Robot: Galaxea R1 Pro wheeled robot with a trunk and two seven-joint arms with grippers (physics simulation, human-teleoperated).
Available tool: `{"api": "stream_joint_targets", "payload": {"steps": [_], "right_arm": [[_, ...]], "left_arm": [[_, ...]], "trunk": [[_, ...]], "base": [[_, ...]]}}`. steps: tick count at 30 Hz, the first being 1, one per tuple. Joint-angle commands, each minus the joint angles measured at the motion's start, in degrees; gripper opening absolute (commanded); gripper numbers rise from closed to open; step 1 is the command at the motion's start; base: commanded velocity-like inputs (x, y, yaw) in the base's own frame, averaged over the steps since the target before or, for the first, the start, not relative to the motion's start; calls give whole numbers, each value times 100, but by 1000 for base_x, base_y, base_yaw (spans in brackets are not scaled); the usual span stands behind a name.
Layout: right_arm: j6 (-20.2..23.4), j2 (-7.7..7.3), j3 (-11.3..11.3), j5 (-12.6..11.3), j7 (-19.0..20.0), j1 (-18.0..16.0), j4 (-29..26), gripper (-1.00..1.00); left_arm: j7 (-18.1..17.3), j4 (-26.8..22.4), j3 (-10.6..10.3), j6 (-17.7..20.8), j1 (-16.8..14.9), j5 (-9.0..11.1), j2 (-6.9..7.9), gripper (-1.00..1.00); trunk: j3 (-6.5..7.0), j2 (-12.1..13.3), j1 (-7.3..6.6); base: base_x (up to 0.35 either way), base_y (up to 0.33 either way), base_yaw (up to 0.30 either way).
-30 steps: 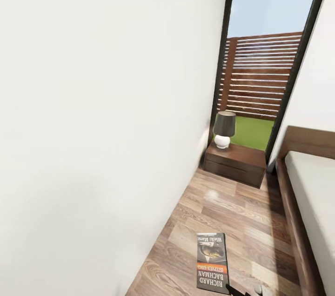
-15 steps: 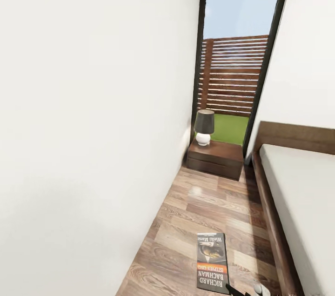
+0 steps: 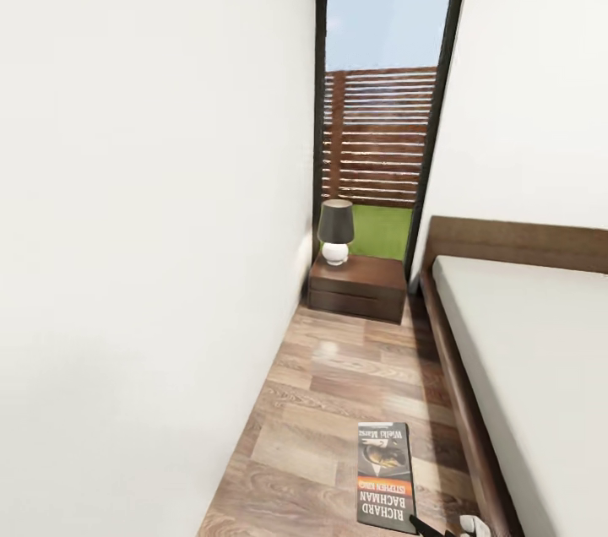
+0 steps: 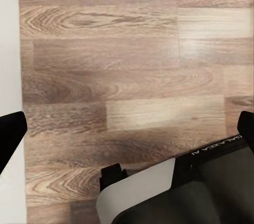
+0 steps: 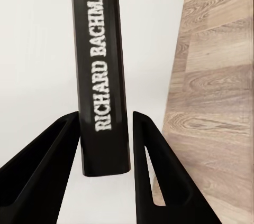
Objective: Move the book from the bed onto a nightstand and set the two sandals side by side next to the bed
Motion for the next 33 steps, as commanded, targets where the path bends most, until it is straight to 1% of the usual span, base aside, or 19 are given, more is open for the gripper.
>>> {"api": "stream_joint_targets", "payload": {"steps": [1,26,33], "right_arm": [[-12,-2,37,-50,9,-7,1,-100],[-12,-2,42,-49,9,-7,2,-100],[-13,-2,37,-50,9,-5,7,-100]], "left_arm": [[2,1,-30,-34,-3,-28,3,100],[2,1,-30,-34,-3,-28,3,100],[2,1,-30,-34,-3,-27,3,100]], "trunk": [[-7,-5,2],[-7,-5,2],[-7,-5,2]], "base": [[79,0,-275],[6,0,-275],[241,0,-219]]}}
